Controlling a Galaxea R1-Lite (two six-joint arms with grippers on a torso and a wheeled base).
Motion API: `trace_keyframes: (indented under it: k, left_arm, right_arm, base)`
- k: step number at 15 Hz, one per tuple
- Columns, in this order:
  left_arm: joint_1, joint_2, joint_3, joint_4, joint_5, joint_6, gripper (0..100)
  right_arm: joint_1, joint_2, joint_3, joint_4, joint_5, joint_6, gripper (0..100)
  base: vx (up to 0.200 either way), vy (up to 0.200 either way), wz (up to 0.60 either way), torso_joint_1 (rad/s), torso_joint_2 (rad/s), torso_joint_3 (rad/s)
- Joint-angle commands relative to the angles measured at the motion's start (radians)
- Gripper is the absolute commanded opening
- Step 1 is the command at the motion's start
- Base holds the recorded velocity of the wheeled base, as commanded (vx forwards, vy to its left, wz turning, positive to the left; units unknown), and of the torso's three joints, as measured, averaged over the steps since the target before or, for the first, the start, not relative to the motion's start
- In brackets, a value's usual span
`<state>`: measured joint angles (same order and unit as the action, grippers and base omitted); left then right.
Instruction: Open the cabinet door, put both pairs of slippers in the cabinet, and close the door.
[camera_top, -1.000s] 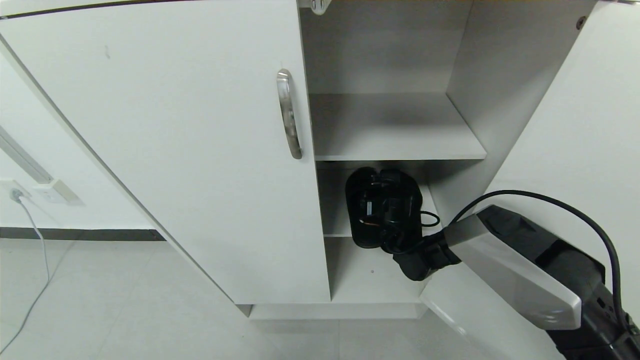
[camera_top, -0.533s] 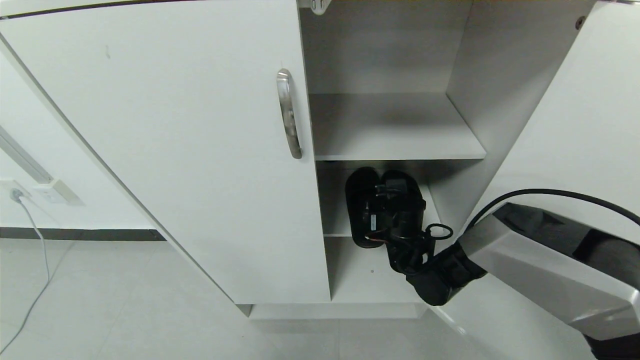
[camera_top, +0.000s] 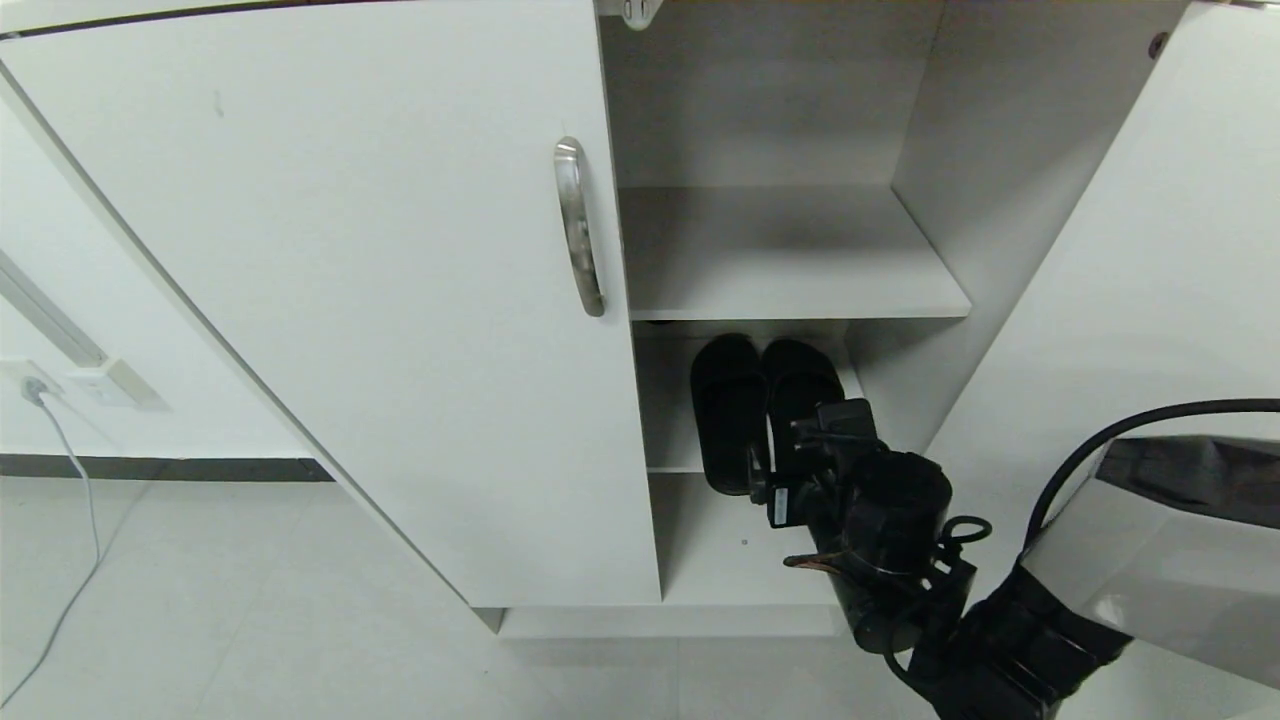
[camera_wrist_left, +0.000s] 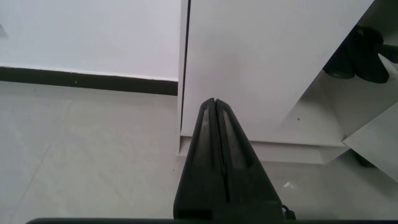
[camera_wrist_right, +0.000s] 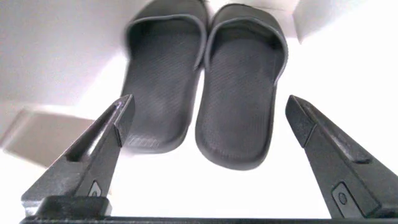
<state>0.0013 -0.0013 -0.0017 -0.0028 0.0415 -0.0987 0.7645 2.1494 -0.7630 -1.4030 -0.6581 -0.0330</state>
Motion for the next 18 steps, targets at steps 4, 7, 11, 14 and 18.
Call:
trace_keyframes:
  k: [4, 7, 11, 14, 18]
  left_arm:
    - [0.000, 0.001, 0.000, 0.000, 0.000, -0.001, 0]
    - [0.000, 0.001, 0.000, 0.000, 0.000, -0.001, 0]
    - [0.000, 0.001, 0.000, 0.000, 0.000, -0.001, 0]
    - [0.000, 0.001, 0.000, 0.000, -0.002, 0.001, 0]
    - [0.000, 0.001, 0.000, 0.000, -0.002, 0.002, 0]
  right_arm:
    - [0.041, -0.075, 0.080, -0.011, 0.000, -0.007, 100]
    - [0.044, -0.075, 0.085, -0.013, 0.003, -0.007, 100]
    - [0.049, -0.072, 0.090, -0.019, 0.026, -0.007, 100]
    - [0.049, -0.074, 0.097, -0.021, 0.026, -0.007, 100]
    - [0.047, -0.074, 0.108, -0.037, 0.028, -0.010, 100]
  base:
    - [0.000, 0.000, 0.00, 0.000, 0.00, 0.000]
    - [-0.133, 0.000, 0.00, 0.002, 0.00, 0.002]
    - [-0.200, 0.000, 0.00, -0.001, 0.00, 0.004]
    - [0.000, 0.000, 0.00, 0.000, 0.00, 0.000]
    - [0.000, 0.000, 0.00, 0.000, 0.00, 0.000]
